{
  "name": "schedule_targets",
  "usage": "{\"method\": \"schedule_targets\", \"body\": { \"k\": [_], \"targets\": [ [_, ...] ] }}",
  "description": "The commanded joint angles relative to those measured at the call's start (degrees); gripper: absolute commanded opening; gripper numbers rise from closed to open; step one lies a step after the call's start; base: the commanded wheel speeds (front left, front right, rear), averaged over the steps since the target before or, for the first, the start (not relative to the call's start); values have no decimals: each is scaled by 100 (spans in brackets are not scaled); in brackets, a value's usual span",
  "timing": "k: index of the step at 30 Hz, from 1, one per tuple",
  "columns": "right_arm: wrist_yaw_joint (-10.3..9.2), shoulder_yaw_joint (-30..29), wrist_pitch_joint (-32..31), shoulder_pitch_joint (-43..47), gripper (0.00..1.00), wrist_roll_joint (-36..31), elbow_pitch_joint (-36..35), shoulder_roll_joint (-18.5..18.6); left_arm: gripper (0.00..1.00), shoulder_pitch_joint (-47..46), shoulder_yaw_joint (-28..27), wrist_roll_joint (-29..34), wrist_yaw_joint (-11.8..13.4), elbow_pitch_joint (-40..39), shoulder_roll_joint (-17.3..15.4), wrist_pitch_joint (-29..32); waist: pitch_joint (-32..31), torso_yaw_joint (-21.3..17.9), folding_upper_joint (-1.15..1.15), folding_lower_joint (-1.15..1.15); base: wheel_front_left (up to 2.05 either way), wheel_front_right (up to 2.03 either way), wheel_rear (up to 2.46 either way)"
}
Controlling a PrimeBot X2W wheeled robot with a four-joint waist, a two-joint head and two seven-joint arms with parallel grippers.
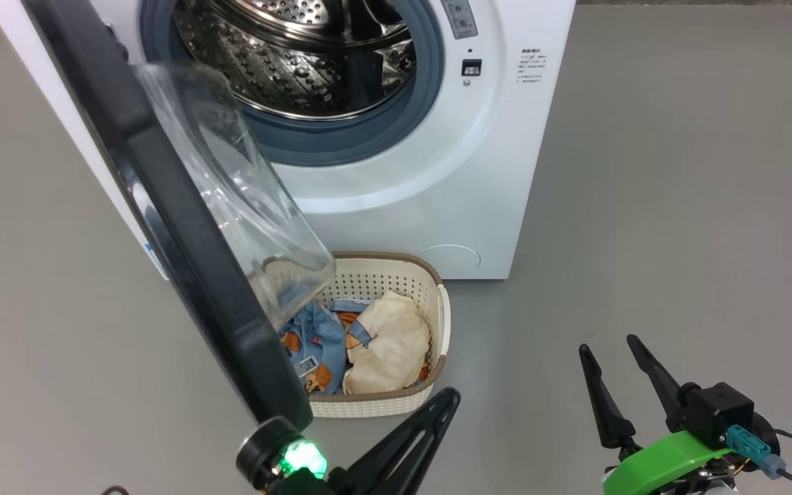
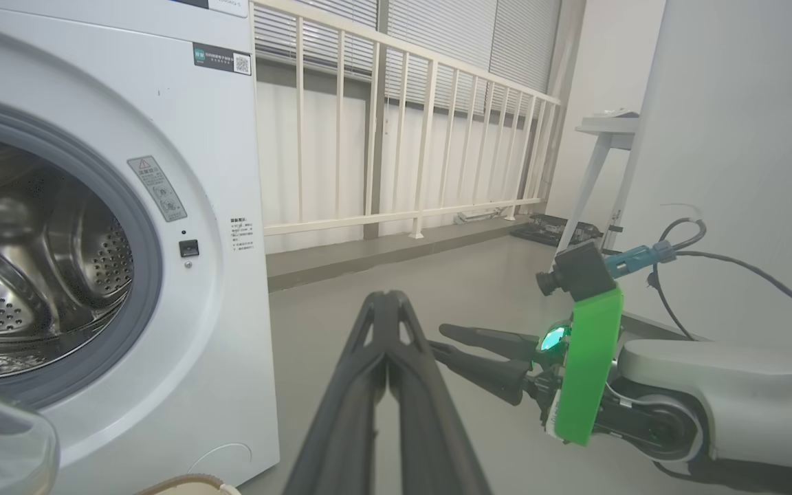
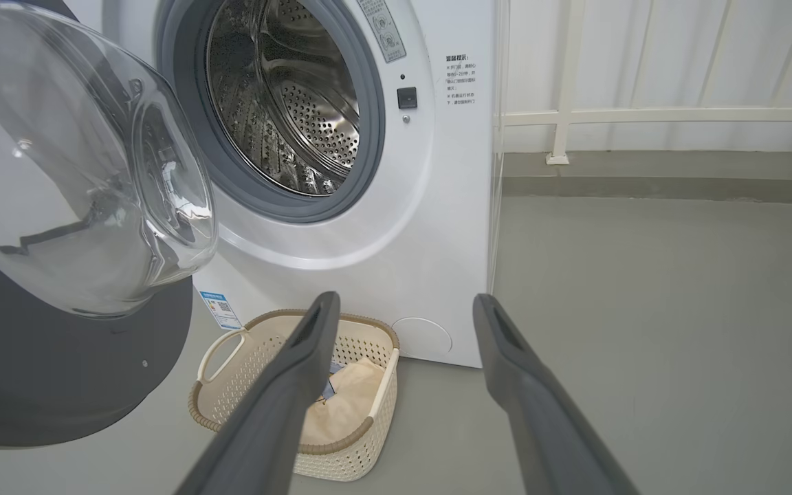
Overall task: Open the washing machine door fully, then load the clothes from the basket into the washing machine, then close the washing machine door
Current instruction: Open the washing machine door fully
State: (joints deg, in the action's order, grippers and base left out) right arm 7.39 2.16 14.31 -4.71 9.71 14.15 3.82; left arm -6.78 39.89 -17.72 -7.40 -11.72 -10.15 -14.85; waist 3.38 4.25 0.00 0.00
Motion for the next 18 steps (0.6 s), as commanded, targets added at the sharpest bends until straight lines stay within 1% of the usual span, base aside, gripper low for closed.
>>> {"method": "schedule_targets", "body": {
  "k": [1,4,9,18],
  "targets": [
    [10,150,69,-171,100,31,-113,41,0,-15,-211,-65,-9,-12,-15,-15,6,36,0,0,0,0,0],
    [10,162,69,-182,100,37,-97,42,0,52,-215,-122,-9,241,-45,-15,-1,69,0,0,0,0,0],
    [10,219,69,-188,100,60,-59,36,0,98,-417,-175,-9,622,-37,-15,-17,95,0,0,0,0,0],
    [10,287,69,-168,100,159,-2,29,0,-58,-944,-116,-9,1390,33,-15,-95,69,0,0,0,0,0]
  ]
}}
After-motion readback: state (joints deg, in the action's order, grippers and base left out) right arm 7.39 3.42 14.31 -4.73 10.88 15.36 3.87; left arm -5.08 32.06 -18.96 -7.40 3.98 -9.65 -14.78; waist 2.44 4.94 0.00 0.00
